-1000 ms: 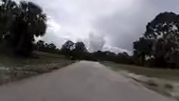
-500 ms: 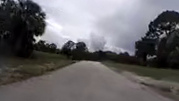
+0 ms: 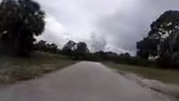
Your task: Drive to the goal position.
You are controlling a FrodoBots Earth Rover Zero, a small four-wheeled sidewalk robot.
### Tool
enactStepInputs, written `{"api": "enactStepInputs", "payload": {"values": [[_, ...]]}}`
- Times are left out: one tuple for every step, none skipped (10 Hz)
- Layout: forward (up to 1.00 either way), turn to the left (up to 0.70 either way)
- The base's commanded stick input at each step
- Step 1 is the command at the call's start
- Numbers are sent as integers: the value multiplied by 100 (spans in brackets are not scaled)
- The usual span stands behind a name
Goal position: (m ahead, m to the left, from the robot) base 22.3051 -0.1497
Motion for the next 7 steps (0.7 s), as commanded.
{"api": "enactStepInputs", "payload": {"values": [[85, 0], [85, 0], [85, 0], [85, 0], [85, 0], [85, -34], [85, -30]]}}
